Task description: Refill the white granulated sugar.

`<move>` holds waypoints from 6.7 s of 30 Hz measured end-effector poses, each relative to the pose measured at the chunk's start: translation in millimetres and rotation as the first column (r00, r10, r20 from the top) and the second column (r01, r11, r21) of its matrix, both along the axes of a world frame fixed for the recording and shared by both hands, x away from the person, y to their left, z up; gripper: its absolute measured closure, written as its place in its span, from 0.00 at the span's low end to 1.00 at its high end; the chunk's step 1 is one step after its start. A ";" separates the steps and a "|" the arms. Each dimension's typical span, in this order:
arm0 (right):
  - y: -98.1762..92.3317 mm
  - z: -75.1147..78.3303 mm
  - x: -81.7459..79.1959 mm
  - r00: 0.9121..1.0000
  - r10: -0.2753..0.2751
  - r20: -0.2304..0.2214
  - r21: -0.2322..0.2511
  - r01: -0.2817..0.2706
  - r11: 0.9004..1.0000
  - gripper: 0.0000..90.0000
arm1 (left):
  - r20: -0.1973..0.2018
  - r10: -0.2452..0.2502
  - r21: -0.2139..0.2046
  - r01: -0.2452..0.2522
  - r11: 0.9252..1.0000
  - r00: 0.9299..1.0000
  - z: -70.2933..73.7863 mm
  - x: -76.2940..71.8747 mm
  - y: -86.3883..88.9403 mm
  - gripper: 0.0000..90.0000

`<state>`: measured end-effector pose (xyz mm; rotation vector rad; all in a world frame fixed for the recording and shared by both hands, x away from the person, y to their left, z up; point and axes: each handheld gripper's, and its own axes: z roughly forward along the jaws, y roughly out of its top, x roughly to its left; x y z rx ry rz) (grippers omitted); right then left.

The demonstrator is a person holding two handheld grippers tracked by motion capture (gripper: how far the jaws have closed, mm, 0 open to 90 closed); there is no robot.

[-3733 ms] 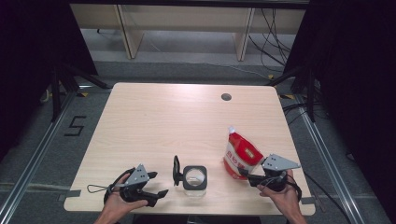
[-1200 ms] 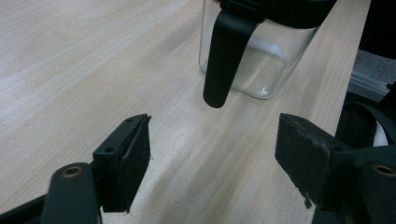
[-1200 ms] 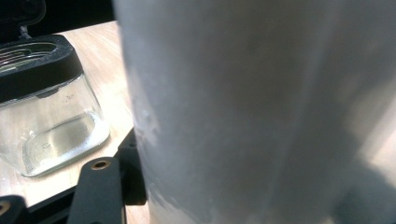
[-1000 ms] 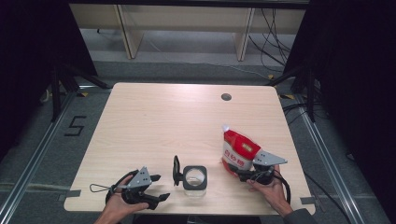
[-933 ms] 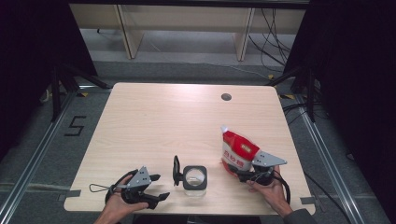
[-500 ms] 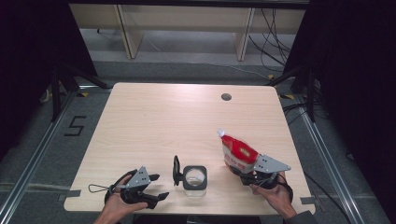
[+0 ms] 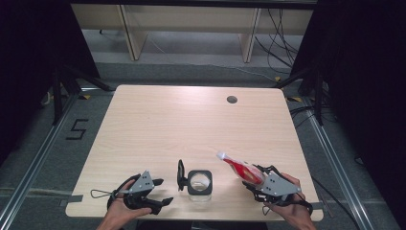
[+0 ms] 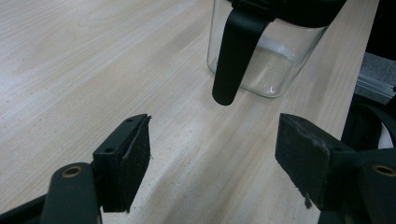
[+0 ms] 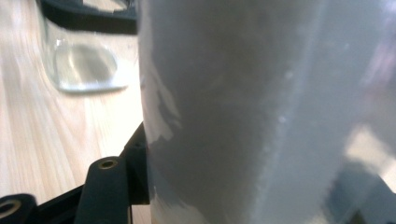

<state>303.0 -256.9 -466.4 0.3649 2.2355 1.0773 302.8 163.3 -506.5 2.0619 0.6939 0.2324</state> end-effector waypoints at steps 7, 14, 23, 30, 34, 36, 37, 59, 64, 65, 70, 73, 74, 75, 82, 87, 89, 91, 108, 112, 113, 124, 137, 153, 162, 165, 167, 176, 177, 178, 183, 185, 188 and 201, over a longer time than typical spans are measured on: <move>-0.6 4.9 -11.0 0.999 0.005 0.054 -0.102 0.001 0.995 0.45 | 0.005 -0.003 0.008 0.003 1.000 1.000 0.8 0.2 0.7 0.28; 3.6 5.1 -19.8 0.994 0.016 0.111 -0.217 0.009 0.976 0.46 | 0.021 -0.004 0.015 0.004 1.000 1.000 1.0 1.1 1.1 0.28; 16.4 5.9 -26.5 0.967 0.040 0.251 -0.405 0.068 0.912 0.46 | 0.007 0.012 0.004 -0.012 1.000 1.000 1.1 0.7 1.1 0.28; 22.7 8.7 -29.9 0.934 0.104 0.341 -0.566 0.116 0.816 0.46 | 0.016 0.020 0.015 -0.020 1.000 1.000 1.8 2.1 3.0 0.27; 28.6 10.4 -27.1 0.892 0.226 0.390 -0.647 0.091 0.757 0.46 | 0.012 0.021 0.012 -0.021 1.000 1.000 1.9 1.7 2.9 0.27; 30.0 4.1 -34.3 0.921 0.117 0.371 -0.609 0.147 0.779 0.46 | 0.020 0.023 0.010 -0.023 1.000 1.000 1.8 1.9 2.7 0.27; 29.7 3.7 -30.9 0.906 0.170 0.389 -0.625 0.124 0.771 0.46 | 0.018 0.021 0.007 -0.021 1.000 1.000 1.7 2.0 2.6 0.27; 34.6 11.0 -36.3 0.847 0.230 0.480 -0.705 0.217 0.675 0.47 | 0.016 0.016 0.011 -0.016 1.000 1.000 1.7 2.1 2.1 0.27; 40.4 17.1 -34.8 0.800 0.325 0.505 -0.746 0.215 0.630 0.47 | 0.013 0.017 0.013 -0.017 1.000 1.000 1.5 1.7 1.7 0.27; 40.4 17.1 -34.8 0.800 0.325 0.505 -0.746 0.215 0.630 0.47 | 0.013 0.017 0.013 -0.017 1.000 1.000 1.5 1.7 1.7 0.27; 40.3 18.2 -37.1 0.803 0.306 0.511 -0.749 0.241 0.617 0.47 | 0.012 0.021 0.018 -0.022 1.000 1.000 1.4 2.1 2.4 0.27; 41.0 21.6 -35.8 0.785 0.343 0.516 -0.761 0.235 0.605 0.47 | 0.019 0.020 0.033 -0.020 0.999 1.000 1.6 3.0 3.5 0.27; 40.4 20.8 -36.6 0.790 0.320 0.523 -0.748 0.245 0.617 0.47 | 0.013 0.025 0.010 -0.025 1.000 1.000 1.3 2.5 2.3 0.27; 41.6 23.1 -35.0 0.774 0.353 0.525 -0.760 0.240 0.605 0.47 | 0.014 0.025 0.011 -0.025 1.000 1.000 1.4 2.6 2.3 0.27; 41.0 22.1 -36.1 0.790 0.326 0.520 -0.764 0.260 0.590 0.47 | 0.020 0.021 0.014 -0.021 1.000 1.000 1.4 2.6 3.0 0.27; 42.3 24.0 -34.6 0.790 0.326 0.519 -0.766 0.260 0.589 0.47 | 0.015 0.032 0.006 -0.032 0.999 0.999 0.8 2.3 2.3 0.26; 44.8 25.8 -32.7 0.778 0.346 0.525 -0.763 0.251 0.595 0.47 | 0.013 0.033 0.003 -0.033 0.999 0.999 0.6 2.3 2.2 0.27; 46.3 25.7 -32.6 0.783 0.335 0.524 -0.760 0.253 0.598 0.47 | 0.023 0.022 0.013 -0.022 1.000 0.999 1.6 2.8 3.1 0.27; 45.7 31.2 -33.2 0.772 0.357 0.526 -0.770 0.254 0.585 0.47 | 0.016 0.026 0.016 -0.026 1.000 1.000 2.2 2.1 3.4 0.26; 45.9 32.7 -34.7 0.774 0.360 0.521 -0.780 0.260 0.569 0.47 | 0.022 0.036 0.006 -0.036 0.999 0.999 1.8 2.3 3.2 0.27; 45.3 32.2 -34.7 0.766 0.365 0.529 -0.775 0.260 0.576 0.47 | 0.024 0.031 0.019 -0.031 0.999 0.999 2.1 2.3 3.9 0.26; 45.4 31.1 -36.6 0.766 0.360 0.532 -0.770 0.261 0.582 0.47 | 0.014 0.024 0.020 -0.024 1.000 1.000 2.6 2.3 4.0 0.26; 45.9 34.1 -37.9 0.748 0.384 0.541 -0.774 0.265 0.575 0.47 | 0.024 0.033 0.016 -0.034 0.999 0.999 2.4 2.4 4.0 0.27; 45.4 38.4 -41.2 0.730 0.388 0.563 -0.766 0.284 0.576 0.48 | 0.025 0.036 0.019 -0.037 0.999 0.999 2.7 2.2 4.1 0.27; 46.9 42.3 -45.1 0.716 0.402 0.571 -0.772 0.301 0.560 0.48 | 0.023 0.030 0.021 -0.031 0.999 0.999 2.3 2.1 3.8 0.27; 48.7 38.8 -44.4 0.715 0.406 0.570 -0.772 0.297 0.561 0.48 | 0.030 0.028 0.020 -0.028 0.999 0.999 2.7 2.7 4.2 0.27; 50.5 36.0 -43.0 0.717 0.430 0.549 -0.793 0.285 0.538 0.48 | 0.020 0.040 0.009 -0.040 0.999 0.999 2.6 1.4 3.6 0.27; 50.8 37.1 -43.0 0.709 0.426 0.561 -0.786 0.295 0.543 0.48 | 0.021 0.040 0.011 -0.040 0.999 0.999 2.1 2.3 3.8 0.27; 50.0 37.5 -43.1 0.715 0.423 0.556 -0.788 0.293 0.541 0.48 | 0.026 0.033 0.013 -0.034 0.999 0.999 2.2 2.6 3.9 0.27; 49.3 37.0 -43.3 0.716 0.412 0.564 -0.780 0.298 0.551 0.48 | 0.025 0.032 0.018 -0.033 0.999 0.999 2.4 2.3 4.0 0.27; 48.5 37.3 -42.6 0.712 0.425 0.559 -0.790 0.300 0.535 0.48 | 0.025 0.040 0.017 -0.041 0.999 0.999 2.8 2.0 4.2 0.27; 48.3 38.5 -42.4 0.706 0.433 0.559 -0.790 0.296 0.537 0.48 | 0.020 0.040 0.009 -0.041 0.999 0.999 2.5 1.5 3.7 0.27; 48.0 38.4 -43.5 0.709 0.416 0.569 -0.778 0.301 0.551 0.48 | 0.020 0.036 0.014 -0.036 0.999 0.999 2.8 2.2 4.3 0.27; 46.5 37.6 -43.5 0.718 0.408 0.565 -0.778 0.298 0.553 0.48 | 0.024 0.031 0.031 -0.031 0.999 0.999 3.2 2.8 5.4 0.27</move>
